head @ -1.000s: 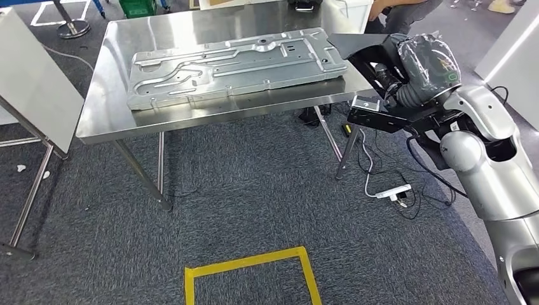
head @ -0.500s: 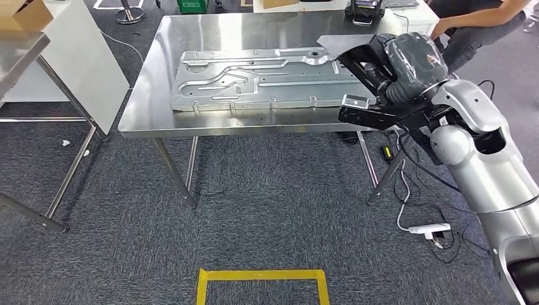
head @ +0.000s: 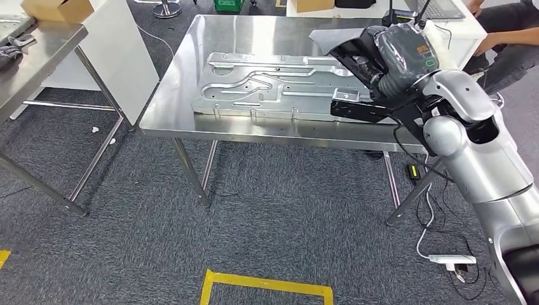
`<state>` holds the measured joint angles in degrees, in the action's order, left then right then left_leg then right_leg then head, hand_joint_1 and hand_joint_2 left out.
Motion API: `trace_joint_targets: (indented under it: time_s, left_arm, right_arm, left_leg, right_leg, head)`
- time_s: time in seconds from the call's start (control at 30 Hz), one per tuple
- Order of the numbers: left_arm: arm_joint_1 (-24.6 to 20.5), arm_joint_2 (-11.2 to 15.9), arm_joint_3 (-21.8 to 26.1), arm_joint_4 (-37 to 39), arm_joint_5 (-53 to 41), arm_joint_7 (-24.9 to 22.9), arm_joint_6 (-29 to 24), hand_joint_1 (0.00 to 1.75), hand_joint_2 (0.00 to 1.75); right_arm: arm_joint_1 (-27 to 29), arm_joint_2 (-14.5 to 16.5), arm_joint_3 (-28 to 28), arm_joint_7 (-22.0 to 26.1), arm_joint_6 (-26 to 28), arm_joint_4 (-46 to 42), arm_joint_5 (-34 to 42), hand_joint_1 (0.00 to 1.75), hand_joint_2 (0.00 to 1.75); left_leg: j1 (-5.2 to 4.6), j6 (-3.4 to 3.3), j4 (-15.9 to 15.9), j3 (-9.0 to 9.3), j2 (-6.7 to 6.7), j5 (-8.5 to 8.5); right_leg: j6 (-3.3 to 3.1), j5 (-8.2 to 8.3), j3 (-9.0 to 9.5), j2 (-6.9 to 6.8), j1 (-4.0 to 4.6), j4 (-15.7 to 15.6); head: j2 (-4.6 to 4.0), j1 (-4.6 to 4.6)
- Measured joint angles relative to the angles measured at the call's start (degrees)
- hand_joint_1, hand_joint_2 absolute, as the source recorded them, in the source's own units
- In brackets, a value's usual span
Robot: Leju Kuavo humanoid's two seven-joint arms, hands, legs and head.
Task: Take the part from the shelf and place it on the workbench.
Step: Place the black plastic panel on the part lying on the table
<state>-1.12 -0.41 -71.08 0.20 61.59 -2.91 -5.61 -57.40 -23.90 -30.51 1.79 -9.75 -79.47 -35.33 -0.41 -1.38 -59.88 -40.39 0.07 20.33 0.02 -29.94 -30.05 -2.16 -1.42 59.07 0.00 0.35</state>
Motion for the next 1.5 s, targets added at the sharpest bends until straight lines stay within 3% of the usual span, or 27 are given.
trace_joint_targets:
  time_s: [0.1,0.17,0.23,0.3,0.33,0.37,0.47,0.5,0.53,0.63,0.7,0.8,0.83,0.87,0.9,0.97,1.0,1.03,1.2,1.27,1.33,1.37,1.4,1.47,1.5]
  left_arm:
    - [-0.1,0.0,0.0,0.0,0.7,3.0,0.2,0.0,1.75]
    - [-0.2,0.0,0.0,-0.1,1.2,5.1,0.2,0.0,1.75]
    - [-0.6,-0.1,0.0,-0.4,1.6,5.5,-0.2,0.0,1.75]
    - [-1.1,-0.2,0.0,-0.8,1.9,5.5,-0.5,0.0,1.75]
    - [-1.3,-0.2,0.0,-0.9,2.0,5.5,-0.6,0.0,1.75]
    - [-1.3,-0.2,0.0,-0.9,2.1,5.5,-0.6,0.0,1.75]
    - [-1.1,-0.1,0.0,-1.0,2.7,5.5,-0.6,0.0,1.75]
    - [-1.0,0.0,0.0,-1.0,2.8,5.6,-0.6,0.0,1.75]
    - [-0.9,0.0,0.0,-1.0,2.9,5.7,-0.6,0.0,1.75]
    - [-1.1,0.0,-0.1,-1.1,3.2,5.8,-0.5,0.0,1.75]
    - [-1.2,-0.2,-0.2,-1.2,3.3,5.9,-0.5,0.0,1.75]
    - [-1.4,-0.3,-0.3,-1.4,3.4,5.9,-0.5,0.0,1.75]
    - [-1.4,-0.4,-0.4,-1.4,3.4,5.9,-0.4,0.0,1.75]
    - [-1.4,-0.4,-0.4,-1.5,3.5,5.9,-0.4,0.0,1.75]
    - [-1.3,-0.4,-0.4,-1.5,3.5,5.9,-0.4,0.0,1.75]
    - [-1.2,-0.3,-0.4,-1.5,3.6,5.9,-0.4,0.0,1.75]
    - [-1.1,-0.3,-0.4,-1.5,3.6,5.9,-0.4,0.0,1.75]
    - [-1.1,-0.3,-0.4,-1.5,3.7,5.9,-0.4,0.0,1.75]
    - [-1.4,-0.4,-0.5,-1.5,3.9,5.9,-0.5,0.0,1.75]
    - [-1.4,-0.5,-0.6,-1.5,4.1,5.9,-0.6,0.0,1.75]
    - [-1.6,-0.5,-0.8,-1.5,4.3,5.9,-0.6,0.0,1.75]
    - [-1.6,-0.5,-0.9,-1.5,4.5,5.9,-0.6,0.0,1.75]
    - [-1.6,-0.6,-0.9,-1.5,4.6,5.9,-0.7,0.0,1.75]
    - [-1.5,-0.7,-1.1,-1.5,4.8,5.9,-0.8,0.0,1.75]
    - [-1.5,-0.7,-1.2,-1.5,4.9,5.9,-0.9,0.0,1.75]
  right_arm:
    - [-2.7,0.0,-0.8,-0.6,-1.1,0.8,-0.8,1.75,1.75]
    - [-6.3,0.0,-1.5,-2.5,-4.0,0.9,-0.5,1.75,1.75]
    - [-11.5,0.0,-2.1,-5.1,-7.5,1.0,0.7,1.75,1.75]
    - [-16.1,0.0,-2.6,-6.7,-9.2,1.4,1.4,1.75,1.75]
    - [-17.9,0.1,-3.0,-7.1,-9.6,1.9,1.6,1.75,1.75]
    - [-19.2,0.1,-3.4,-7.3,-9.7,2.4,1.7,1.75,1.75]
    - [-22.9,0.2,-4.4,-7.8,-9.6,4.3,1.9,1.75,1.75]
    - [-24.1,0.2,-4.7,-7.9,-9.6,5.0,1.9,1.75,1.75]
    - [-25.1,0.3,-5.0,-7.9,-9.5,5.6,2.0,1.75,1.75]
    - [-27.3,0.6,-5.8,-8.1,-9.4,7.0,2.1,1.75,1.75]
    - [-28.5,0.8,-6.1,-8.2,-9.3,7.5,2.1,1.75,1.75]
    - [-29.8,1.3,-6.7,-8.3,-9.2,8.1,2.1,1.75,1.75]
    - [-30.1,1.4,-7.0,-8.3,-9.2,8.4,2.1,1.75,1.75]
    - [-30.3,1.4,-7.2,-8.3,-9.2,8.5,2.1,1.75,1.75]
    - [-30.4,1.4,-7.4,-8.3,-9.2,8.7,2.1,1.75,1.75]
    - [-30.5,1.5,-7.8,-8.3,-9.1,9.2,2.1,1.75,1.75]
    - [-30.5,1.5,-8.0,-8.3,-9.0,9.5,2.1,1.75,1.75]
    - [-30.4,1.5,-8.3,-8.3,-8.9,9.9,2.1,1.75,1.75]
    - [-29.8,1.4,-9.5,-8.3,-8.5,11.3,2.1,1.75,1.75]
    - [-29.6,1.5,-9.9,-8.2,-8.3,11.7,2.1,1.75,1.75]
    - [-28.8,1.5,-10.3,-8.1,-8.1,12.2,2.1,1.75,1.75]
    - [-28.3,1.5,-10.6,-8.1,-8.1,12.6,2.1,1.75,1.75]
    - [-27.8,1.5,-10.8,-8.1,-8.0,12.9,2.0,1.75,1.75]
    - [-27.2,1.5,-11.3,-7.9,-8.0,13.4,1.9,1.75,1.75]
    - [-27.1,1.5,-11.5,-7.8,-7.9,13.8,1.9,1.75,1.75]
  left_leg:
    - [-0.59,-0.58,1.8,0.93,0.07,0.15]
    - [-0.69,-1.07,2.9,1.91,-0.03,0.01]
    - [-0.91,-1.72,3.8,2.83,-0.13,0.19]
    - [-1.32,-2.23,3.9,3.31,-0.44,0.8]
    - [-1.47,-2.34,3.9,3.69,-0.69,1.21]
    - [-1.57,-2.33,3.8,4.17,-0.94,1.66]
    - [-1.75,-1.91,2.9,5.48,-1.53,3.36]
    - [-1.77,-1.73,2.4,5.56,-1.71,3.88]
    - [-1.75,-1.55,1.9,5.52,-1.85,4.28]
    - [-1.53,-1.02,1.2,5.42,-1.97,5.15]
    - [-1.34,-0.27,-1.5,4.37,-1.4,6.41]
    - [-0.51,0.79,-12.6,-2.08,-0.44,9.39]
    - [-0.33,0.86,-15.3,-4.22,-0.36,9.47]
    - [-0.24,0.81,-16.0,-5.42,-0.36,8.46]
    - [-0.21,0.64,-14.3,-5.43,-0.36,6.34]
    - [-0.44,-0.08,-6.4,-2.86,-0.39,1.02]
    - [-0.65,-0.5,-2.8,-1.3,-0.4,-0.62]
    - [-0.85,-0.94,-0.3,-0.11,-0.4,-1.17]
    - [-0.59,-1.88,3.3,2.74,-0.28,0.11]
    - [-0.49,-2.14,4.2,3.99,-0.24,0.53]
    - [-0.49,-2.25,4.1,4.72,-0.36,1.34]
    - [-0.47,-2.17,3.9,5.13,-0.45,1.86]
    - [-0.44,-2.04,3.6,5.55,-0.56,2.47]
    - [-0.32,-1.6,2.4,6.26,-0.68,3.99]
    - [-0.35,-1.31,1.8,6.37,-0.71,4.7]
  right_leg:
    - [1.01,-0.64,0.3,-0.06,-0.01,-0.6]
    - [1.08,-1.74,0.1,0.44,-0.11,0.3]
    - [0.29,-4.43,-2.82,1.5,0.09,5.9]
    - [-0.33,-6.72,-7.87,2.44,0.62,13.7]
    - [-0.39,-6.47,-9.83,2.7,0.76,16.0]
    - [-0.3,-4.92,-10.77,2.83,0.74,16.0]
    - [0.55,3.31,-8.93,2.8,0.15,6.6]
    - [0.64,4.51,-7.86,2.8,0.08,3.7]
    - [0.55,4.75,-7.13,2.85,0.17,2.1]
    - [-0.44,3.57,-5.92,2.96,0.43,1.2]
    - [-1.08,3.13,-4.92,2.81,0.23,0.8]
    - [-1.56,2.11,-3.22,2.7,0.23,0.6]
    - [-1.55,1.68,-2.66,2.72,0.24,0.6]
    - [-1.53,1.23,-2.06,2.75,0.23,0.6]
    - [-1.49,0.75,-1.42,2.78,0.23,0.6]
    - [-1.28,-0.21,-0.13,2.85,0.22,0.4]
    - [-1.06,-0.6,0.34,2.93,0.24,0.3]
    - [-0.78,-0.87,0.63,2.98,0.25,0.1]
    - [0.39,-2.12,1.09,2.77,0.22,0.1]
    - [0.54,-4.06,-1.97,2.52,0.23,5.5]
    - [0.8,-5.68,-7.12,2.51,0.2,12.7]
    - [0.98,-5.15,-9.08,2.5,0.12,14.6]
    - [1.16,-3.38,-10.05,2.47,0.02,14.3]
    - [1.47,2.02,-9.19,2.37,-0.18,8.6]
    - [1.56,3.92,-8.3,2.32,-0.09,5.6]
  head:
    - [0.0,0.03]
    - [0.0,0.07]
    - [0.0,0.09]
    - [0.0,0.09]
    - [0.0,0.1]
    - [0.0,0.1]
    - [0.0,0.1]
    - [0.0,0.1]
    - [0.0,0.05]
    - [0.0,0.08]
    - [0.0,0.09]
    - [0.0,0.04]
    - [0.0,0.05]
    - [0.0,0.05]
    - [0.0,0.05]
    - [0.0,0.07]
    - [0.0,0.07]
    - [0.0,0.07]
    - [0.0,0.1]
    - [0.0,0.13]
    - [0.0,0.13]
    - [0.0,0.12]
    - [0.0,0.13]
    - [0.0,0.13]
    - [0.0,0.15]
